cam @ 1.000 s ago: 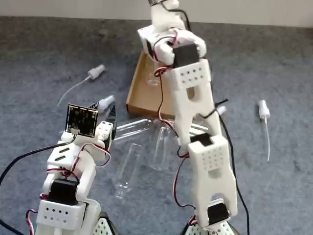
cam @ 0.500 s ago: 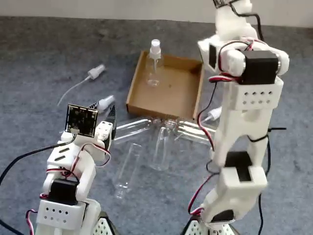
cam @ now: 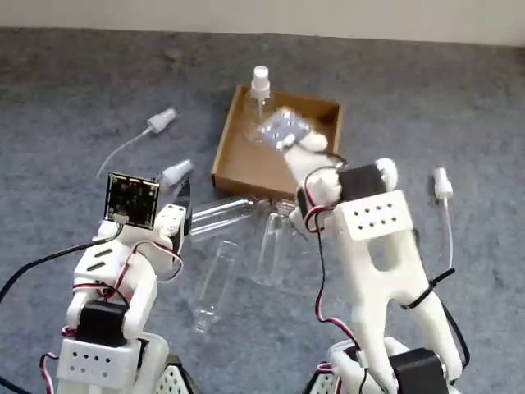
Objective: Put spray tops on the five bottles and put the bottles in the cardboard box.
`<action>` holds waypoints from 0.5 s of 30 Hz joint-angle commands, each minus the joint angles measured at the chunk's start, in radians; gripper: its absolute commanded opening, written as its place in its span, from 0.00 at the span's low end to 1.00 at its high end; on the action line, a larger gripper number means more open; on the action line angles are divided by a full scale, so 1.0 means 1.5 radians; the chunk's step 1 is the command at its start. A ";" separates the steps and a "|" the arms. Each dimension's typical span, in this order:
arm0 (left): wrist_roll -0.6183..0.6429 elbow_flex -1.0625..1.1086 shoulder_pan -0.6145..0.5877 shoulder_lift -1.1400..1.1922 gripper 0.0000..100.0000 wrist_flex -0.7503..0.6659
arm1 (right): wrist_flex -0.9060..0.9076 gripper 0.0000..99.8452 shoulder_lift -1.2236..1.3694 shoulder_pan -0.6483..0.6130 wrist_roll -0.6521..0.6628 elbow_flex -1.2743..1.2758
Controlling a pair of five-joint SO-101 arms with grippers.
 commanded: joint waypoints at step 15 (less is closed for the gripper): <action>-0.006 -0.025 -0.010 0.001 0.11 0.016 | -0.194 0.26 0.159 0.043 0.005 0.026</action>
